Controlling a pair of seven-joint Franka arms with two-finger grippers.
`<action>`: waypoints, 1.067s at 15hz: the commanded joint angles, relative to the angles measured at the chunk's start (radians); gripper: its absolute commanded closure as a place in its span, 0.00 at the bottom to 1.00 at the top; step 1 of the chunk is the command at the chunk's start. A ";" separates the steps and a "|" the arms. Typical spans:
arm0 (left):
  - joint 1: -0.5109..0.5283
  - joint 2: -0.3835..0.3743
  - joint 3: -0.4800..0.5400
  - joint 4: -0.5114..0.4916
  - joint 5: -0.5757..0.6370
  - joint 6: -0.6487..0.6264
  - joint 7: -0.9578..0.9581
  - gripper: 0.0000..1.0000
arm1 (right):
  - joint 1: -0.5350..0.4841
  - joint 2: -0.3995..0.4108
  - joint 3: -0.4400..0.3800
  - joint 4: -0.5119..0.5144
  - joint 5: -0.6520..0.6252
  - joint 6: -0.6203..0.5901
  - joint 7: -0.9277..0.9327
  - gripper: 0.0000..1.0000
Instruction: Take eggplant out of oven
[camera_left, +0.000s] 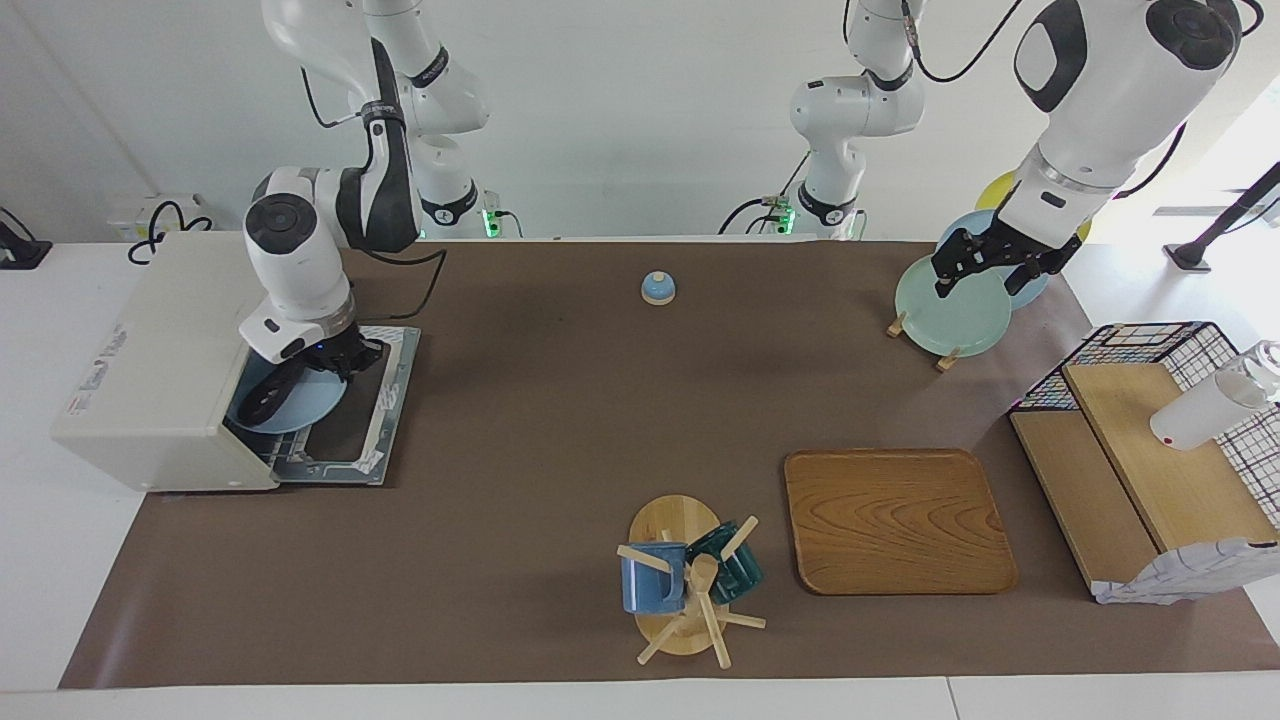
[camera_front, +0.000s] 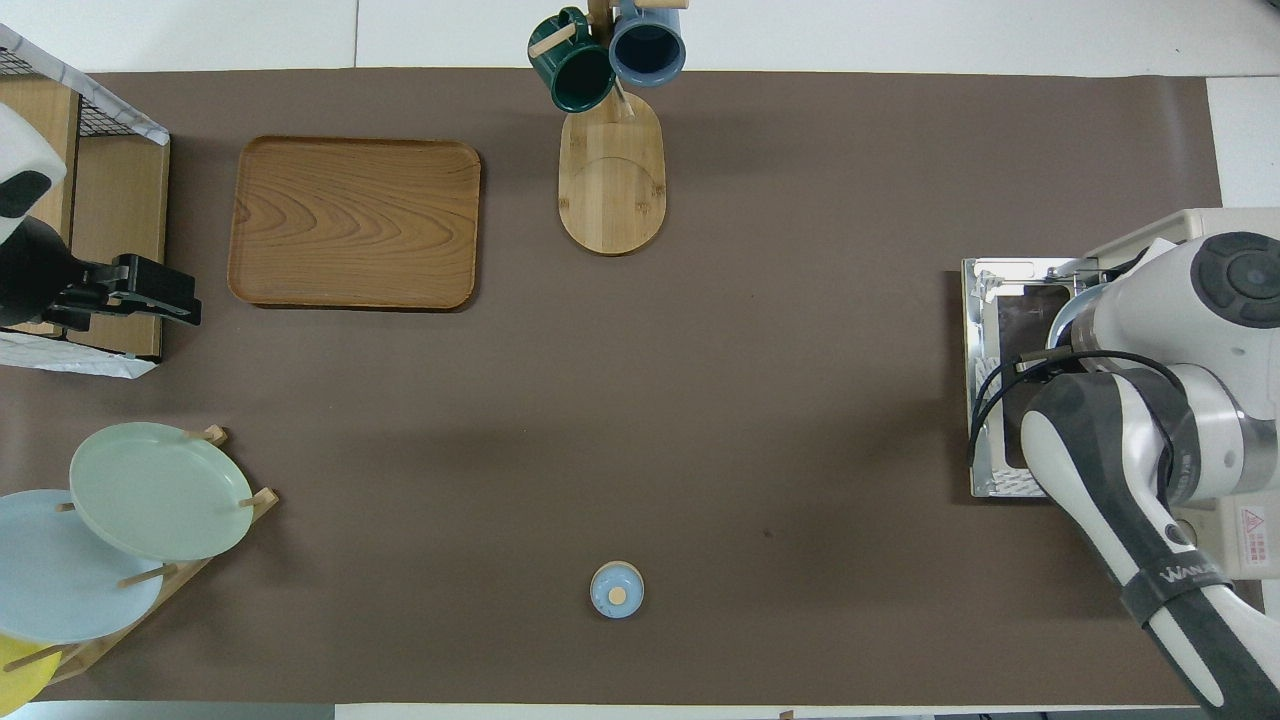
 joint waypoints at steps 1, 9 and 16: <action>-0.002 -0.016 0.004 -0.011 0.018 0.001 0.010 0.00 | 0.118 0.017 0.010 0.061 -0.010 -0.039 0.057 1.00; 0.001 -0.016 0.005 -0.011 0.017 0.010 0.010 0.00 | 0.559 0.378 0.012 0.596 0.097 -0.248 0.600 1.00; 0.001 -0.016 0.008 -0.019 0.017 0.027 0.008 0.00 | 0.646 0.479 0.048 0.577 0.203 -0.040 0.795 1.00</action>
